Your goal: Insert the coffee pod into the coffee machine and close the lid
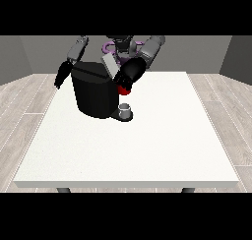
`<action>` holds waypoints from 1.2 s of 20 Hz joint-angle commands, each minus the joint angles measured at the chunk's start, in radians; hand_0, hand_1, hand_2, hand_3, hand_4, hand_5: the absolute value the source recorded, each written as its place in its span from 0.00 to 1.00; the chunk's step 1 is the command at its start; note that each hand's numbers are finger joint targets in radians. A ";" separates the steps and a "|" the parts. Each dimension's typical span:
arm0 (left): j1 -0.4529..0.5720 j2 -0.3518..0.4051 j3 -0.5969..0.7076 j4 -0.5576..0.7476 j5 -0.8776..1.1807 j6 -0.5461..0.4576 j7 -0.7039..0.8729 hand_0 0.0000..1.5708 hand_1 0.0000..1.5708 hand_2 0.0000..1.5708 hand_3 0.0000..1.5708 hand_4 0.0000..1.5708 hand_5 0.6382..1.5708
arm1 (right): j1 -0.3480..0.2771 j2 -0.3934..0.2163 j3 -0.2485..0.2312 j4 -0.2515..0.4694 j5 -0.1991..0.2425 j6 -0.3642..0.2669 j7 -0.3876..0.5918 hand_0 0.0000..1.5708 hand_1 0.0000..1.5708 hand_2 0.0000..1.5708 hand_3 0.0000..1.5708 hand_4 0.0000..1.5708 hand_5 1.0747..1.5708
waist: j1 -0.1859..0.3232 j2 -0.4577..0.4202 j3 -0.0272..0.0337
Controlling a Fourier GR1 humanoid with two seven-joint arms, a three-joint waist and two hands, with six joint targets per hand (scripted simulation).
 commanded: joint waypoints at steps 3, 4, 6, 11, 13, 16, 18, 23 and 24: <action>0.008 0.021 -0.009 0.011 -0.041 0.066 -0.018 0.66 0.66 0.67 0.47 0.00 1.00 | -0.002 -0.004 0.007 -0.016 0.009 0.000 0.008 0.00 0.00 0.00 0.00 0.10 1.00 | -0.018 0.017 -0.0009; 0.021 0.016 -0.021 0.005 -0.047 0.072 -0.051 0.64 0.64 0.65 0.46 0.00 1.00 | -0.004 0.026 0.016 -0.030 0.021 -0.037 0.033 0.00 0.00 0.00 0.00 0.10 1.00 | -0.004 0.001 -0.0011; 0.000 -0.009 -0.029 -0.009 -0.052 0.065 -0.027 0.52 0.52 0.58 0.42 0.00 1.00 | -0.019 0.006 0.000 0.008 0.014 -0.020 0.039 0.00 0.00 0.00 0.00 0.06 1.00 | 0.006 -0.003 -0.0007; -0.016 0.023 -0.024 0.005 -0.082 0.108 -0.018 0.00 0.00 0.40 0.32 0.00 1.00 | -0.048 0.030 0.028 -0.021 0.053 -0.060 0.046 0.00 0.00 0.00 0.00 0.10 1.00 | -0.007 0.037 -0.0008; 0.002 0.003 -0.027 -0.008 -0.076 0.080 -0.003 0.00 0.00 0.37 0.29 0.00 1.00 | -0.008 0.000 -0.015 0.027 0.018 -0.033 -0.017 0.00 0.00 0.00 0.00 0.07 1.00 | 0.006 0.013 -0.0003; -0.038 0.076 -0.002 -0.001 -0.073 0.076 -0.052 0.00 0.00 0.33 0.28 0.00 1.00 | 0.000 0.035 0.024 0.013 0.043 -0.051 -0.011 0.00 0.00 0.00 0.00 0.11 1.00 | 0.004 0.039 -0.0006; 0.018 0.030 -0.004 0.018 -0.073 0.088 -0.029 0.00 0.00 0.31 0.24 0.00 1.00 | -0.009 -0.006 0.000 -0.007 0.003 0.006 0.024 0.00 0.00 0.00 0.00 0.10 1.00 | -0.009 -0.004 -0.0008; 0.056 -0.005 -0.011 0.020 -0.072 0.056 0.007 0.00 0.00 0.14 0.09 0.00 1.00 | 0.046 0.018 0.007 0.012 -0.010 0.015 0.022 0.00 0.00 0.00 0.00 0.00 1.00 | 0.024 -0.107 -0.0006; 0.084 -0.054 -0.026 -0.022 -0.066 0.063 0.011 0.00 0.00 0.00 0.10 0.00 1.00 | 0.063 -0.009 -0.048 0.093 -0.017 -0.008 -0.051 0.00 0.00 0.00 0.00 0.00 1.00 | 0.098 -0.105 -0.0001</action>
